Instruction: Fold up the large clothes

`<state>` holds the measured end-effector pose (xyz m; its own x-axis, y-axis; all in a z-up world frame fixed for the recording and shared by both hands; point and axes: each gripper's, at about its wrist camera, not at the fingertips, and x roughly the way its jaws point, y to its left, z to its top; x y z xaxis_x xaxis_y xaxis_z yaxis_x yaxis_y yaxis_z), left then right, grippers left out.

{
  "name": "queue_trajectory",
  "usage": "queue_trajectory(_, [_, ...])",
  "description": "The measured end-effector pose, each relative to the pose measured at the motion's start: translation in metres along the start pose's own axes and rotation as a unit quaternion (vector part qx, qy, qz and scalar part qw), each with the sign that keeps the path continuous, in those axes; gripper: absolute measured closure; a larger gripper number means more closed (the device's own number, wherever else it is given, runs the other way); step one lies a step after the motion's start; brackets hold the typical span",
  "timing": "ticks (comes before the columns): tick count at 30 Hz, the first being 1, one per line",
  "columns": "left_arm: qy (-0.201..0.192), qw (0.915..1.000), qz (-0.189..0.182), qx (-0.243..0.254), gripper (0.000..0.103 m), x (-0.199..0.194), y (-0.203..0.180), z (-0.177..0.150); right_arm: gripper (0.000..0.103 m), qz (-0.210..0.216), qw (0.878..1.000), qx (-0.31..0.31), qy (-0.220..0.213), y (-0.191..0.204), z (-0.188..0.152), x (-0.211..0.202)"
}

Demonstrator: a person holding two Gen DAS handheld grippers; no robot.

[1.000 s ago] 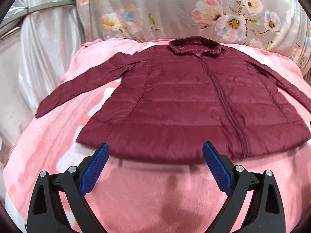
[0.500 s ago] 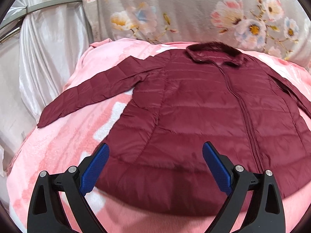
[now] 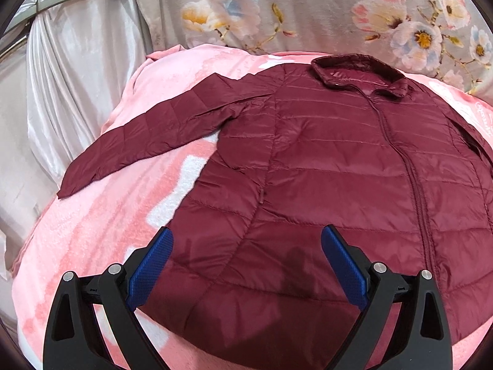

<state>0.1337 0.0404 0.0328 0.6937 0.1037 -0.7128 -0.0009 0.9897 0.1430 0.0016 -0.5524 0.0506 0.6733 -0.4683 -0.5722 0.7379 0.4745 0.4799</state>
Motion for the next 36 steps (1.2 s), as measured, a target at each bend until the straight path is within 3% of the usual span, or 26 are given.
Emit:
queue_trajectory(2, [0.000,1.0000,0.002,-0.007,0.009,0.003,0.005,0.003,0.096,0.025,0.999,-0.034,-0.016,0.036,0.005,-0.009])
queue_trajectory(5, [0.002,0.9998,0.004,-0.020,0.009,0.007,0.013,0.006,0.096,0.094,0.990,-0.100,-0.027,0.113,0.003,-0.029])
queue_trajectory(10, [0.008,0.9995,0.006,-0.031,0.010,0.015,0.023,0.006,0.096,0.209,0.959,-0.189,-0.002,0.229,-0.042,-0.052])
queue_trajectory(15, [0.017,0.9991,0.002,-0.039,0.011,0.024,0.035,0.006,0.096,0.306,0.909,-0.273,0.069,0.336,-0.130,-0.056])
queue_trajectory(18, [0.020,0.9988,0.001,-0.046,0.011,0.029,0.043,0.007,0.096,0.326,0.883,-0.320,0.106,0.380,-0.189,-0.050])
queue_trajectory(23, [0.029,0.9970,-0.029,-0.066,0.011,0.038,0.058,0.014,0.091,0.343,0.846,-0.371,0.173,0.409,-0.276,-0.033])
queue_trajectory(25, [0.032,0.9958,-0.046,-0.072,0.011,0.040,0.061,0.019,0.076,0.348,0.833,-0.385,0.190,0.412,-0.301,-0.034])
queue_trajectory(28, [0.033,0.9905,-0.098,-0.090,0.011,0.041,0.063,0.034,0.054,0.370,0.827,-0.383,0.178,0.406,-0.303,-0.051])
queue_trajectory(30, [0.032,0.9864,-0.127,-0.099,0.011,0.042,0.061,0.044,0.053,0.374,0.830,-0.384,0.156,0.393,-0.288,-0.063])
queue_trajectory(32, [0.032,0.9794,-0.166,-0.111,0.011,0.046,0.053,0.059,0.051,0.370,0.837,-0.375,0.146,0.385,-0.273,-0.068])
queue_trajectory(36, [0.047,0.9686,-0.214,-0.117,0.011,0.067,0.024,0.086,0.048,0.328,0.872,-0.336,0.137,0.338,-0.225,-0.051])
